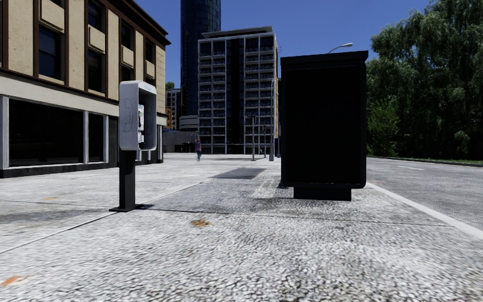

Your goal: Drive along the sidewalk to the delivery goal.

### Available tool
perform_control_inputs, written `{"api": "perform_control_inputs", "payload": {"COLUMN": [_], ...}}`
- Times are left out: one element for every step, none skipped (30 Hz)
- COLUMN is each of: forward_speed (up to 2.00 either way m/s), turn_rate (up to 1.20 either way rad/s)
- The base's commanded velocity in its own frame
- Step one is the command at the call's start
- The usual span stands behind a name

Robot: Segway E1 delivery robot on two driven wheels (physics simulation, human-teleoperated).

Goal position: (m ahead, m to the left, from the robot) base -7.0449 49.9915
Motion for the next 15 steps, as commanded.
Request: {"api": "perform_control_inputs", "payload": {"forward_speed": [0.00,0.00,0.00,0.00,0.00,0.00,0.00,0.00,0.00,0.00,0.00,0.00,0.00,0.00,0.00], "turn_rate": [0.00,0.00,0.00,0.00,0.00,0.00,0.00,0.00,0.00,0.00,0.00,0.00,0.00,0.00,0.00]}}
